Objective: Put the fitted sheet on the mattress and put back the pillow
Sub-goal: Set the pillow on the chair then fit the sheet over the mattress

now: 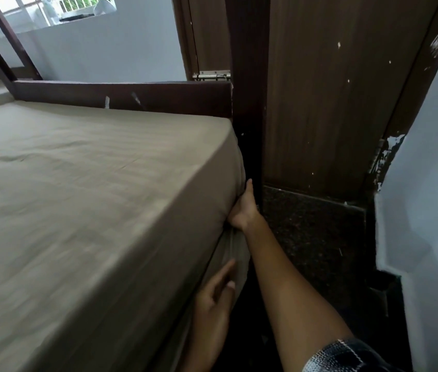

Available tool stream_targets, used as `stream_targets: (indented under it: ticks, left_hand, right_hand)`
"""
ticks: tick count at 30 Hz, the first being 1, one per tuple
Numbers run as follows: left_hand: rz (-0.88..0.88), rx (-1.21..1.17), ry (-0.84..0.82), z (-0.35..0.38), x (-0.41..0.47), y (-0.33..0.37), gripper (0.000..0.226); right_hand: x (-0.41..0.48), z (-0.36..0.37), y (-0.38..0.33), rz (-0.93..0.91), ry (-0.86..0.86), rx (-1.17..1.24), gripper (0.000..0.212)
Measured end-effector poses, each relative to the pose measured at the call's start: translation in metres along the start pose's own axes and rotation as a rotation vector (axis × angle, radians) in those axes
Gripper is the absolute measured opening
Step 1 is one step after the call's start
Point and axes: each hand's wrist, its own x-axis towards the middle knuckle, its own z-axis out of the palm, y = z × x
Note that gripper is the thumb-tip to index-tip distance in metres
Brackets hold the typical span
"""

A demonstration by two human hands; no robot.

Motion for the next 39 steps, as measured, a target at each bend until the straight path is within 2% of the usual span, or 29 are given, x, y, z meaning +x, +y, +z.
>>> stream_targets:
  ticks: [2, 4, 6, 8, 10, 13, 15, 18, 22, 26, 29, 33, 36, 39]
  left_hand:
    - [0.092, 0.169, -0.034, 0.009, 0.020, 0.004, 0.032]
    - [0.185, 0.398, -0.106, 0.017, 0.040, 0.001, 0.051]
    - [0.245, 0.684, -0.096, 0.016, 0.060, -0.015, 0.064]
    - [0.205, 0.770, -0.061, 0.013, 0.068, -0.015, 0.068]
    - [0.214, 0.825, -0.136, 0.012, 0.068, -0.019, 0.084]
    - [0.189, 0.949, -0.231, 0.005, 0.064, -0.028, 0.097]
    - [0.198, 0.993, -0.296, 0.002, 0.064, -0.027, 0.099]
    - [0.215, 1.050, -0.359, -0.003, 0.064, -0.027, 0.101]
    - [0.216, 1.007, -0.360, -0.003, 0.061, -0.021, 0.104]
    - [0.180, 0.920, -0.306, -0.002, 0.061, -0.022, 0.109]
    - [0.205, 0.886, -0.325, -0.003, 0.062, -0.024, 0.110]
    - [0.260, 0.828, -0.307, -0.003, 0.067, -0.030, 0.107]
    - [0.267, 0.913, -0.320, -0.002, 0.063, -0.028, 0.105]
    - [0.295, 1.012, -0.292, 0.001, 0.059, -0.028, 0.100]
  right_hand:
    - [0.000, 0.002, -0.003, 0.011, -0.031, -0.008, 0.065]
    - [-0.007, 0.006, -0.008, 0.041, 0.011, -0.047, 0.066]
    - [-0.015, 0.006, -0.018, 0.105, 0.030, -0.091, 0.062]
    - [-0.028, 0.008, -0.030, 0.132, 0.015, -0.246, 0.051]
    - [-0.038, 0.010, -0.042, 0.137, 0.052, -0.482, 0.045]
    - [-0.038, 0.004, -0.063, -0.060, 0.261, -0.698, 0.051]
    - [-0.032, -0.005, -0.068, -0.071, 0.299, -0.641, 0.056]
    - [-0.031, -0.010, -0.053, 0.078, 0.183, -0.416, 0.066]
    - [-0.029, 0.006, -0.035, 0.108, 0.032, -0.120, 0.070]
    - [-0.013, 0.004, -0.023, 0.085, 0.015, 0.051, 0.070]
    - [-0.003, -0.010, -0.011, 0.089, 0.057, 0.103, 0.066]
    - [0.005, -0.015, -0.006, 0.067, 0.064, 0.138, 0.044]
    - [0.002, -0.013, -0.007, 0.099, 0.106, 0.125, 0.046]
    - [-0.004, -0.008, -0.016, 0.114, 0.115, 0.010, 0.044]
